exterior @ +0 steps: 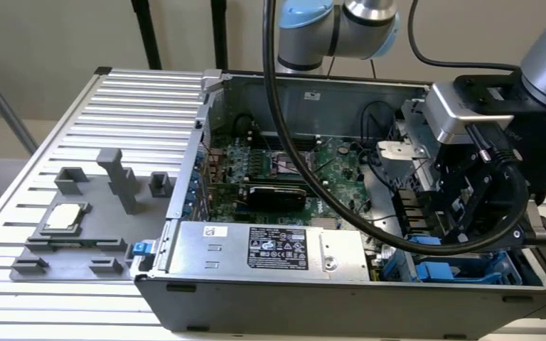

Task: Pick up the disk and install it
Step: 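Insert the first disk wire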

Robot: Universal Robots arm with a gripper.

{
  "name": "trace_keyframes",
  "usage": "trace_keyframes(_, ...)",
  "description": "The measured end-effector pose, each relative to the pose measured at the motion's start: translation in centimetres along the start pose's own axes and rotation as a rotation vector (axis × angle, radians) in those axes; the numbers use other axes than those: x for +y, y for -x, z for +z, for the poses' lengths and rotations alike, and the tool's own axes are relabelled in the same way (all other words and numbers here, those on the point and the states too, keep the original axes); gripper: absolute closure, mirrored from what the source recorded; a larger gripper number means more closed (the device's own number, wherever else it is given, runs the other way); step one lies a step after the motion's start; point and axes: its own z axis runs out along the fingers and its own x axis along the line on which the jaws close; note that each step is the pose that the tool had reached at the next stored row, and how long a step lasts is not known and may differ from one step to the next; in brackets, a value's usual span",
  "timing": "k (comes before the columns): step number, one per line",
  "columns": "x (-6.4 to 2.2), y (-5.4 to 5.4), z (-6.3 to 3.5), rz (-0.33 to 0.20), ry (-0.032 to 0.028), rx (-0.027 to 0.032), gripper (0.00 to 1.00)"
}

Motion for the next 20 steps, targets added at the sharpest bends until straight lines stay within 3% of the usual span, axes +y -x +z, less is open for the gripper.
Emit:
trace_keyframes(1, 0.0, 0.0, 0.0, 0.0, 0.0, 0.0, 1.0)
trace_keyframes(4, -0.16, 0.0, -0.32, 0.0, 0.0006, -0.0018, 1.0)
trace_keyframes(9, -1.21, 0.1, -2.12, 0.0, 0.006, -0.0054, 1.0)
trace_keyframes(13, -2.96, 0.1, -2.81, 0.001, 0.0088, -0.0084, 1.0)
trace_keyframes(20, -5.82, 0.2, -2.42, 0.0, 0.0089, -0.0094, 1.0)
